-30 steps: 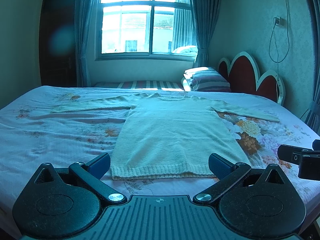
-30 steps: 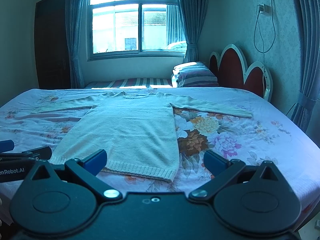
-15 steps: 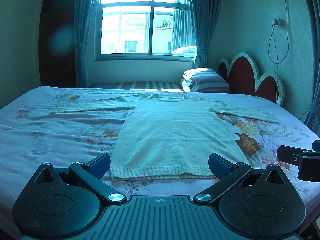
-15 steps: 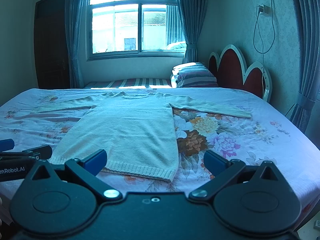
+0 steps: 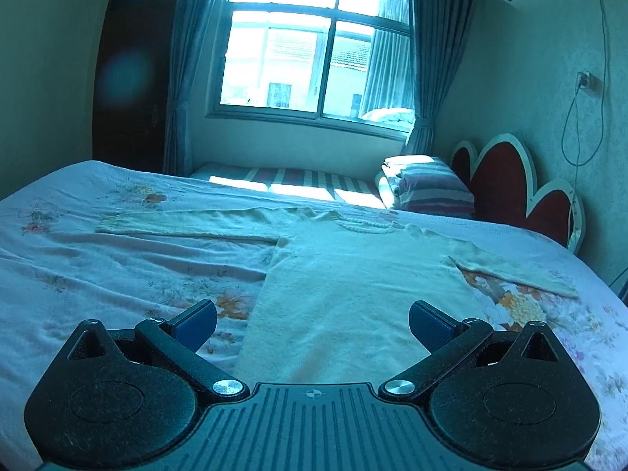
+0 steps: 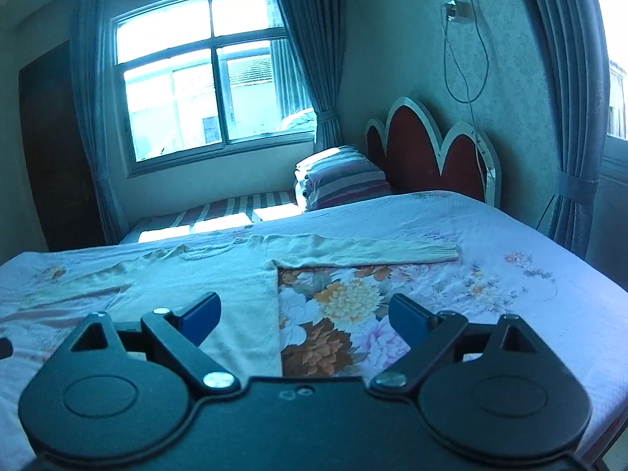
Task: Fold small clothes
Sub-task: 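Grasp the sweater's sleeve cuff with the right gripper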
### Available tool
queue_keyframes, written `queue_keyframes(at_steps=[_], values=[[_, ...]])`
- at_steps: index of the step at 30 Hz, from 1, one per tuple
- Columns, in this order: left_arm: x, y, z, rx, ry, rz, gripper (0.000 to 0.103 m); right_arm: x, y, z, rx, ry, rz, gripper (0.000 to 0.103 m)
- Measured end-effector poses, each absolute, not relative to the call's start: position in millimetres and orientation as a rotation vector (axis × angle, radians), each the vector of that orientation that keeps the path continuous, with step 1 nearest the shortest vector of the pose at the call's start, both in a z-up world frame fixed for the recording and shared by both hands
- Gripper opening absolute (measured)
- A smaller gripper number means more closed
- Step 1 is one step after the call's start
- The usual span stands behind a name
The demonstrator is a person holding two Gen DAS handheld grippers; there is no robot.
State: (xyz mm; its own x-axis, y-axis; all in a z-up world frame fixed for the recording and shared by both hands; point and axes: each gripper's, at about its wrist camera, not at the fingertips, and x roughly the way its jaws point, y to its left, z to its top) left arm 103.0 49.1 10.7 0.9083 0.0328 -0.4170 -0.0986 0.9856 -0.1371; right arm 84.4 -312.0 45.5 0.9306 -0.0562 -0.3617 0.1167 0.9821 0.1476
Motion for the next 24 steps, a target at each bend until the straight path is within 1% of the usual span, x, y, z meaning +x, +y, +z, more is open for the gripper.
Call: queue_keyframes(at_steps=[2,4,5,6,7,8,11,14,16,18,20,22,23,24], values=[[127,59,5,-0.173,0.432,0.09,0.103,121,-346,40,0.263,0.357,-0.107,0.085],[157,65,-7,-0.173,0.455,0.127,0.103,163,-385,28,0.374,0.362,-0.133,0.073],[169,67,-11,-0.174,0.466,0.14,0.103,184,-406,19,0.434,0.37,-0.152,0.063],[185,71,-17,-0.178,0.484,0.164,0.103,208,-428,8,0.496,0.382,-0.177,0.057],[200,75,-22,-0.189,0.507,0.186,0.103,229,-447,-3,0.533,0.395,-0.202,0.055],[212,78,-26,-0.201,0.524,0.206,0.103,247,-463,-13,0.563,0.403,-0.227,0.053],[248,94,-35,-0.251,0.543,0.297,0.103,295,-516,-52,0.731,0.415,-0.296,0.055],[279,111,-41,-0.293,0.577,0.352,0.103,328,-558,-90,0.916,0.416,-0.355,0.055],[295,117,-45,-0.292,0.596,0.386,0.103,342,-572,-110,0.968,0.425,-0.367,0.054],[308,121,-49,-0.288,0.608,0.408,0.103,351,-579,-124,0.979,0.429,-0.366,0.049],[318,124,-51,-0.287,0.624,0.428,0.103,355,-579,-128,0.964,0.411,-0.348,0.049],[323,125,-53,-0.283,0.637,0.44,0.103,363,-578,-129,0.951,0.4,-0.338,0.046],[325,126,-53,-0.279,0.64,0.445,0.103,365,-578,-130,0.955,0.396,-0.334,0.043],[324,128,-53,-0.275,0.644,0.447,0.103,371,-581,-129,0.959,0.396,-0.333,0.035]])
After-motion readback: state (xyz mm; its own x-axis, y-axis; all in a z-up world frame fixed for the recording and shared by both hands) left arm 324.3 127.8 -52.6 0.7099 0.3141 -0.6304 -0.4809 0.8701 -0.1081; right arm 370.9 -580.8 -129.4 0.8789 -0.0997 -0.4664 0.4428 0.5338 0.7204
